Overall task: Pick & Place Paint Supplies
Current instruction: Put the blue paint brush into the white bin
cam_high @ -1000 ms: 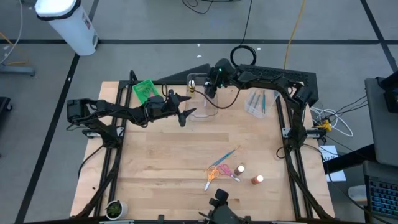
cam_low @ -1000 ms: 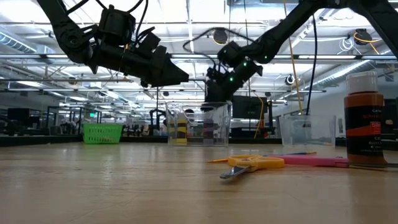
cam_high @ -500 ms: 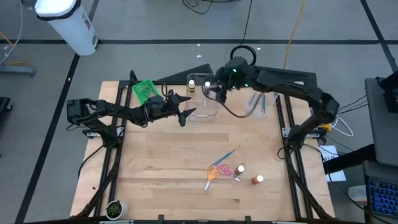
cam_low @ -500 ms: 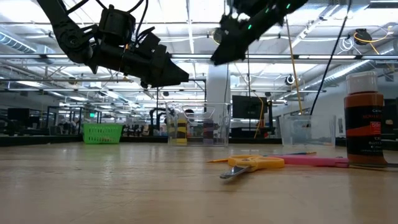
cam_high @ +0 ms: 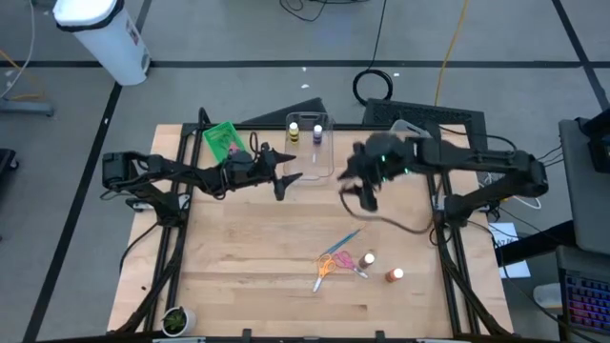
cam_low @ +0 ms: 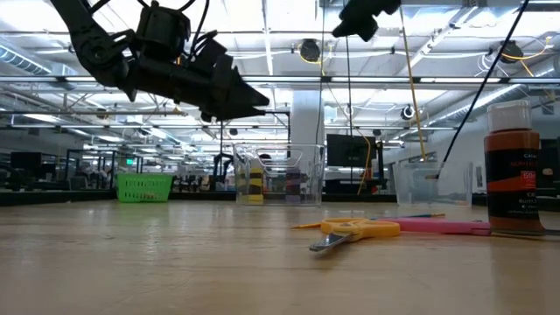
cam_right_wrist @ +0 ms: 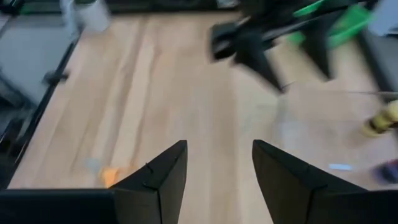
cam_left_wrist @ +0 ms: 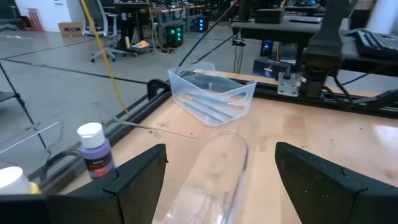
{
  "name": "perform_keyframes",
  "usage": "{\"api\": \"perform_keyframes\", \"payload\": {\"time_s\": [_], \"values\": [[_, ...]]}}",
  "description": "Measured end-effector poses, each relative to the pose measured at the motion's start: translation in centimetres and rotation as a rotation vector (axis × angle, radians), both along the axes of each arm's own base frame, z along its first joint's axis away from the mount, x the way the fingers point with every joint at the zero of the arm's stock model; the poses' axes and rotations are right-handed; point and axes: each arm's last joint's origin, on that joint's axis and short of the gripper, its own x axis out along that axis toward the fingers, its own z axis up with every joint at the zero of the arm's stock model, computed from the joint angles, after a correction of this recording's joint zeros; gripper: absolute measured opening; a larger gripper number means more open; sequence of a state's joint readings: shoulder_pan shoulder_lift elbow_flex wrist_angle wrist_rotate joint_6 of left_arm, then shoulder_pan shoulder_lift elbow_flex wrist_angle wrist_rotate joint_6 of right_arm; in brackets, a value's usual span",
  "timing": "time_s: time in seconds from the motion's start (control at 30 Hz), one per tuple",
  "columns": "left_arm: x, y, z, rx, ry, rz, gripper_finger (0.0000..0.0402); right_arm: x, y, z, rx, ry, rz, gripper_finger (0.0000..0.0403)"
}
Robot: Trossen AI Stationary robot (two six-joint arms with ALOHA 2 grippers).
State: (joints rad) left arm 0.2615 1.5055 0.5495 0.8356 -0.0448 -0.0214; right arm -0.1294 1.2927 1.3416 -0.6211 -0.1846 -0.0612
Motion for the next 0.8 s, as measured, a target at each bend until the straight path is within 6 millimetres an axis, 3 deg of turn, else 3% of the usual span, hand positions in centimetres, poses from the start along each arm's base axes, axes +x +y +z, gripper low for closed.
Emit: {"api": "perform_keyframes", "payload": {"time_s": [0.17, 0.3, 0.5, 0.8], "values": [[0.1, -0.5, 0.0, -0.004, -0.001, -0.015, 0.0308, -1.1, 2.8, -3.9, -0.034, 0.099, 0.138, 0.0171], [0.1, -0.5, 0.0, -0.002, -0.004, -0.018, 0.0308, -2.5, 4.2, -9.0, -0.081, 0.231, 0.243, 0.0171], [0.1, -0.5, 0.0, -0.001, -0.005, -0.018, 0.0308, -4.6, 4.3, -15.7, -0.141, 0.398, 0.157, 0.0171], [0.1, -0.5, 0.1, 0.001, -0.006, -0.010, 0.0308, -6.2, 4.2, -20.7, -0.109, 0.317, 0.119, 0.0171]]}}
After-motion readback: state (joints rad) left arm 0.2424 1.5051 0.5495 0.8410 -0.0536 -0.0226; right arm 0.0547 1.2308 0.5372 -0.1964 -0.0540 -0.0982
